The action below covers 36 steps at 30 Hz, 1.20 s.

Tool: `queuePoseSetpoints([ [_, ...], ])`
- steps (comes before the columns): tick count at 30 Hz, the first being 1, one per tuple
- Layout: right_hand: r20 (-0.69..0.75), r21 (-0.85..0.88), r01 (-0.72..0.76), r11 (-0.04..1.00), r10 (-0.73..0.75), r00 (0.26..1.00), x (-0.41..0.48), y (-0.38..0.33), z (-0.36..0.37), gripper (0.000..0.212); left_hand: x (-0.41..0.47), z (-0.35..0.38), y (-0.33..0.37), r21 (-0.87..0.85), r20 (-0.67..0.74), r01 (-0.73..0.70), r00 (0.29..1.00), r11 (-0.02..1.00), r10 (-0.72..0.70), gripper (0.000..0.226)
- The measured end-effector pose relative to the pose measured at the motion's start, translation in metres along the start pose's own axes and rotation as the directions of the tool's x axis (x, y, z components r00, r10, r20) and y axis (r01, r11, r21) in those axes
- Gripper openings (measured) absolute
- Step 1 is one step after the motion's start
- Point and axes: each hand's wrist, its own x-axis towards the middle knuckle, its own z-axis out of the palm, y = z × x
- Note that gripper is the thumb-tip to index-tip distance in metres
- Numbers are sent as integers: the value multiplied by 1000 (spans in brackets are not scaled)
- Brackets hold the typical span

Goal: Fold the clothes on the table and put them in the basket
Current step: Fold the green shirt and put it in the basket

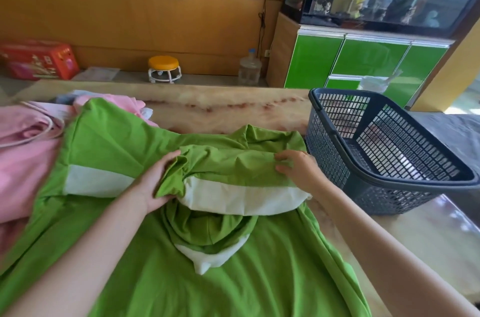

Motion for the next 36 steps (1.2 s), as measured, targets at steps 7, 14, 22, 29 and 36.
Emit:
queuePoseSetpoints([
  [7, 131, 29, 26, 999, -30, 991, 27, 7, 21, 26, 26, -31, 2, 291, -22, 80, 997, 953, -77, 41],
  [14, 108, -250, -18, 968, 46, 993, 66, 19, 18, 45, 53, -24, -4, 494, -126, -117, 971, 861, 205, 37],
  [22, 212, -421, 19, 907, 78, 974, 107, 33, 15, 21, 70, -38, 0, 381, -164, -175, 954, 908, 253, 19],
  [29, -335, -79, 138, 987, -157, 929, 114, 2, -1, 16, 86, -49, 7, 370, -229, -232, 916, 900, 330, 12],
  [36, -288, -223, 93, 970, -156, 945, 151, -19, 23, 22, 122, -61, 27, 559, -273, -227, 858, 797, 435, 28],
])
